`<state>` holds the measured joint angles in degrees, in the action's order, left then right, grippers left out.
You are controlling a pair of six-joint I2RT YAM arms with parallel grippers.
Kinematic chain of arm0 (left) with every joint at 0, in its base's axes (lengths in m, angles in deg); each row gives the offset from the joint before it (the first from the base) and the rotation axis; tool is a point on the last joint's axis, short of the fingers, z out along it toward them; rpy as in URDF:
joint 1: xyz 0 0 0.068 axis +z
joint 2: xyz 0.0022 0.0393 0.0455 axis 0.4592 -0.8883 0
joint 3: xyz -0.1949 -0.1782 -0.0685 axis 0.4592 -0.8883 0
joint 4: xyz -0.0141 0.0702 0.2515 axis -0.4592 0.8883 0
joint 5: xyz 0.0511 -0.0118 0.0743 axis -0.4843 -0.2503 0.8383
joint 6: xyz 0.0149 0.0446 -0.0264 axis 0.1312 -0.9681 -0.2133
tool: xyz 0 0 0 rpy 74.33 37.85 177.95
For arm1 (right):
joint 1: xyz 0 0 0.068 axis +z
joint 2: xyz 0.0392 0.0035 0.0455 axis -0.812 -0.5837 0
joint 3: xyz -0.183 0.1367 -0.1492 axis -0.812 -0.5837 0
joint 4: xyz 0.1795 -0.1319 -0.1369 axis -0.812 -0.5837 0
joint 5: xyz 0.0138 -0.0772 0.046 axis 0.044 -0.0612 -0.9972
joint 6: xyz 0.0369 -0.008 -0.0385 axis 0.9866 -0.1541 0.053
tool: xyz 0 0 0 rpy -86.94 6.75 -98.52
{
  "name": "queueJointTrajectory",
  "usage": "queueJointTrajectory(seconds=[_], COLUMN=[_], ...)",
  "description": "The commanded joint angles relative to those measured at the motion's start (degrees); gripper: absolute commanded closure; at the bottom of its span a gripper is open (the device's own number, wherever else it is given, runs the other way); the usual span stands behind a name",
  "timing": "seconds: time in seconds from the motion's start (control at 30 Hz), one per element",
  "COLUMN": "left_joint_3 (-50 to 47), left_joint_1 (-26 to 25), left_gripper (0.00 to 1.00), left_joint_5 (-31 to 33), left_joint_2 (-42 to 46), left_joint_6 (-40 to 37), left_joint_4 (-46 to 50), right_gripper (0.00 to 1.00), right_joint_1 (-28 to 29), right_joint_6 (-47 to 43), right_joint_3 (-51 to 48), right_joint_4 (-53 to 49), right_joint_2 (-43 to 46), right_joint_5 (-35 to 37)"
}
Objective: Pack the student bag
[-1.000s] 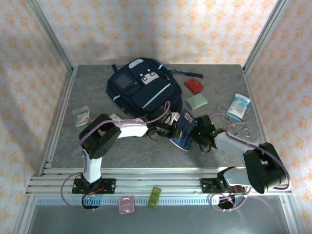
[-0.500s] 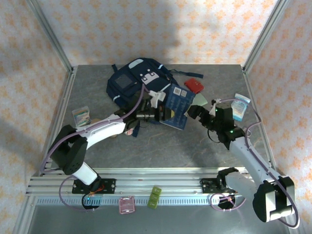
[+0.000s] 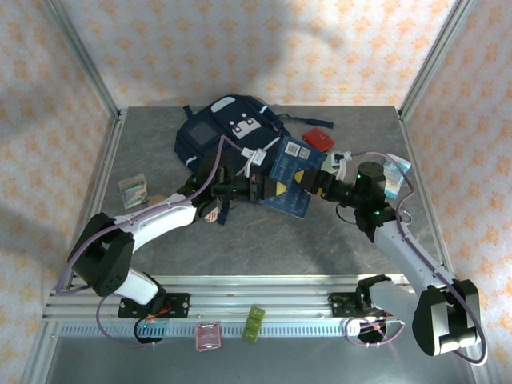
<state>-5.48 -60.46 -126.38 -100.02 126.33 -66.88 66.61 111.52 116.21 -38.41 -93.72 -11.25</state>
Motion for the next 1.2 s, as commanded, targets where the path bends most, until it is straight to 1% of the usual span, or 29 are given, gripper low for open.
queueJointTrajectory(seconds=[0.0, 0.03, 0.07, 0.1, 0.13, 0.2, 0.23, 0.3, 0.33, 0.37, 0.4, 0.43, 0.5, 0.53, 0.6, 0.63, 0.7, 0.73, 0.8, 0.83, 0.87, 0.97, 1.03, 1.1, 1.17], left_joint_3=[0.37, 0.60, 0.81, 1.10, 1.37, 2.09, 2.45, 2.85, 2.92, 2.75, 2.39, 2.22, 2.63, 3.26, 4.17, 4.20, 2.64, 1.35, -1.51, -2.88, -3.35, -3.48, -3.31, -2.76, -2.82], left_joint_1=[1.10, 1.57, 2.03, 2.95, 3.74, 6.05, 7.13, 9.39, 10.71, 11.94, 13.02, 13.87, 15.30, 16.01, 17.80, 18.94, 20.52, 21.28, 22.51, 22.97, 23.47, 24.83, 24.97, 24.78, 24.27], left_gripper=[0.96, 0.86, 0.78, 0.65, 0.58, 0.48, 0.46, 0.42, 0.26, 0.04, 0.01, 0.01, 0.01, 0.01, 0.01, 0.01, 0.01, 0.01, 0.01, 0.04, 0.11, 0.23, 0.27, 0.31, 0.31], left_joint_5=[-4.31, -3.42, -2.10, 0.01, 1.65, 7.68, 9.04, 10.34, 10.51, 9.77, 9.20, 9.36, 11.37, 12.81, 12.08, 9.58, 5.08, 1.80, -0.38, -0.78, -0.77, -5.16, -7.89, -9.62, -11.43], left_joint_2=[1.52, 1.44, 1.49, 1.56, 1.72, 2.19, 2.20, 2.03, 2.02, 2.07, 2.26, 2.62, 3.29, 3.25, 2.43, 1.62, 0.21, -0.60, -0.81, -0.66, -0.82, -3.02, -4.80, -5.95, -6.54], left_joint_6=[3.41, 2.42, 1.25, -0.20, -1.50, -3.81, -4.21, -3.54, -2.81, -2.04, -1.20, -0.97, -1.71, -2.37, -2.63, -1.66, 2.69, 6.11, 12.00, 14.76, 16.41, 24.49, 30.50, 32.56, 33.99], left_joint_4=[-9.22, -7.25, -5.08, -1.99, 1.34, 8.21, 10.18, 12.91, 13.54, 13.10, 12.55, 12.75, 15.18, 17.97, 20.15, 19.38, 14.07, 8.77, -0.45, -4.99, -6.49, -15.17, -22.93, -25.60, -28.10], right_gripper=[0.52, 0.90, 1.00, 1.00, 1.00, 1.00, 1.00, 1.00, 1.00, 1.00, 1.00, 1.00, 1.00, 1.00, 1.00, 1.00, 1.00, 1.00, 1.00, 1.00, 1.00, 1.00, 1.00, 1.00, 1.00], right_joint_1=[-0.15, -0.11, -0.11, 0.13, 0.45, 1.90, 2.69, 4.98, 7.08, 9.25, 11.97, 14.43, 17.09, 17.75, 18.13, 18.78, 21.16, 22.64, 25.94, 27.25, 28.29, 33.68, 38.53, 42.31, 44.60], right_joint_6=[-1.10, -1.78, -2.75, -4.80, -7.07, -14.13, -17.27, -23.11, -26.49, -29.96, -34.36, -38.49, -45.10, -47.35, -52.20, -55.96, -65.56, -71.72, -80.94, -84.35, -86.95, -96.28, -105.36, -112.77, -116.74], right_joint_3=[1.80, 2.36, 3.03, 3.91, 4.91, 8.15, 9.54, 11.40, 12.03, 12.11, 12.09, 11.77, 11.27, 10.69, 8.72, 7.09, 2.87, 0.48, -3.55, -4.56, -4.91, -6.10, -8.17, -10.36, -11.58], right_joint_4=[3.99, 3.45, 2.41, 0.61, -1.73, -9.08, -11.56, -13.39, -13.78, -13.48, -12.69, -11.61, -9.01, -6.81, -1.50, 1.03, 7.38, 10.43, 16.74, 18.28, 18.36, 18.43, 19.89, 24.64, 29.41], right_joint_2=[1.66, 2.06, 2.31, 2.55, 2.68, 2.36, 1.89, 1.16, 1.08, 1.28, 1.46, 1.52, 1.33, 1.30, 1.83, 2.73, 4.45, 5.34, 6.16, 6.52, 6.74, 6.85, 5.54, 2.75, 0.35], right_joint_5=[-5.70, -6.13, -6.07, -6.00, -5.17, 0.25, 2.81, 9.09, 14.06, 19.17, 25.65, 32.69, 41.55, 45.76, 50.30, 51.41, 53.45, 53.69, 57.96, 59.42, 60.40, 66.37, 71.22, 76.76, 79.90])
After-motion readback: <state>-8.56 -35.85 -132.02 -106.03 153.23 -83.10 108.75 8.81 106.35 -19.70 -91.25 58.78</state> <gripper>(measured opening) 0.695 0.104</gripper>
